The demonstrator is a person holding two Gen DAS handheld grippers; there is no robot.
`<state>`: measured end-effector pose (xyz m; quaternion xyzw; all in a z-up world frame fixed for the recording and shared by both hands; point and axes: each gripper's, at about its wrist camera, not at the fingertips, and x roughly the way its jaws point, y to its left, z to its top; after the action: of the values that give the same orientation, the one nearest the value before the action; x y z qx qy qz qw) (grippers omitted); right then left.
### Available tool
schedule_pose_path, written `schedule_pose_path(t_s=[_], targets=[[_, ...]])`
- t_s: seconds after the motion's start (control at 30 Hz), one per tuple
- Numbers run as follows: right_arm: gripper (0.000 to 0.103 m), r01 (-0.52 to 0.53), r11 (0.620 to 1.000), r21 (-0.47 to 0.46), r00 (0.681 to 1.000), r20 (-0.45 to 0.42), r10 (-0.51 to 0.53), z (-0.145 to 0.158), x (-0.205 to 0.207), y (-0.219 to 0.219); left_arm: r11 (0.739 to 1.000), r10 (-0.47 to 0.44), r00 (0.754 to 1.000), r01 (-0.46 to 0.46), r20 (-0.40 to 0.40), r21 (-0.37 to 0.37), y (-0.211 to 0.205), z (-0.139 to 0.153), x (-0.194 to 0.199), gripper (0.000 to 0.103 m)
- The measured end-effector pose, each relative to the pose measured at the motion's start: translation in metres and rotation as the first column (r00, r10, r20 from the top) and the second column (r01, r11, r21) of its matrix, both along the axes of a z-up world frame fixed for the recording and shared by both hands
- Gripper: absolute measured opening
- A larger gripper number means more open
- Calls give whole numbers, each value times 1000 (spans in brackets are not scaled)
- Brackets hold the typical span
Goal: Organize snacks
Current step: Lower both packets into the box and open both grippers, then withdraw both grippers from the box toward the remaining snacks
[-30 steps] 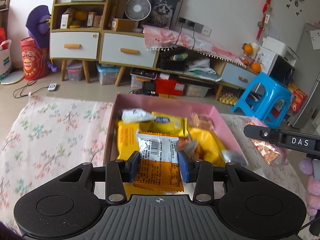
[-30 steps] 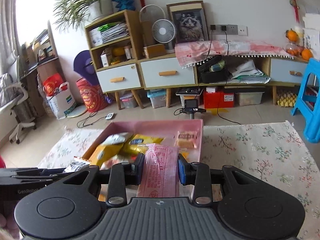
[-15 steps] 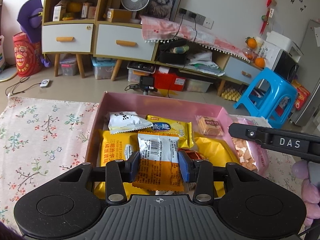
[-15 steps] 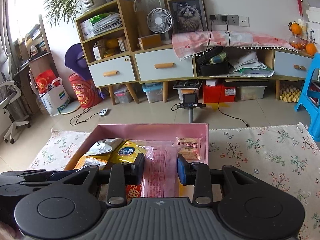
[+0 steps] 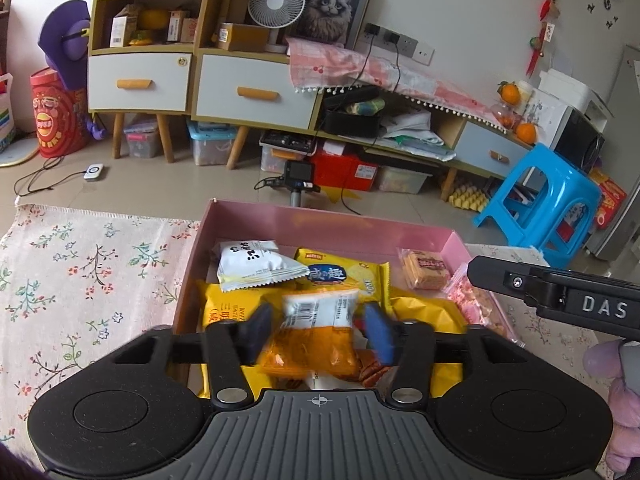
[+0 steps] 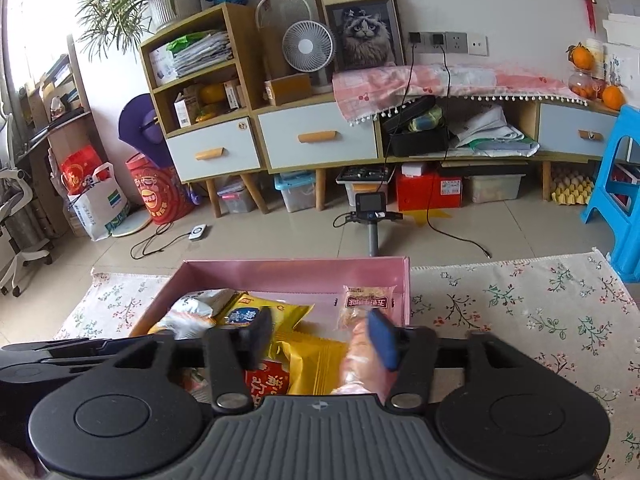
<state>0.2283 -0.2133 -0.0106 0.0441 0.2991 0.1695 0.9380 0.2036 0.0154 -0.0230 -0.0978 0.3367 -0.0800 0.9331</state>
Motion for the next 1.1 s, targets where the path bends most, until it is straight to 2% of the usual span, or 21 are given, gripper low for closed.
schedule_pose_path(t_s=[0.13, 0.33, 0.67, 1.1], targets=[[63, -7, 1000, -9, 1000, 13, 7, 5, -6, 0, 1000, -14, 1000, 14, 16, 4, -2, 5, -8, 75], [77, 10, 1000, -15, 1000, 14, -9, 12, -16, -5, 1000, -29, 999, 29, 20, 8, -3, 14, -22, 85], [88, 9, 1000, -19, 999, 31, -9, 30, -44, -10, 999, -37, 999, 36, 24, 11, 1, 28, -55, 92], [93, -36, 998, -47, 998, 45, 38, 37, -87, -3, 999, -28, 1000, 28, 7, 19, 13, 29, -100, 96]])
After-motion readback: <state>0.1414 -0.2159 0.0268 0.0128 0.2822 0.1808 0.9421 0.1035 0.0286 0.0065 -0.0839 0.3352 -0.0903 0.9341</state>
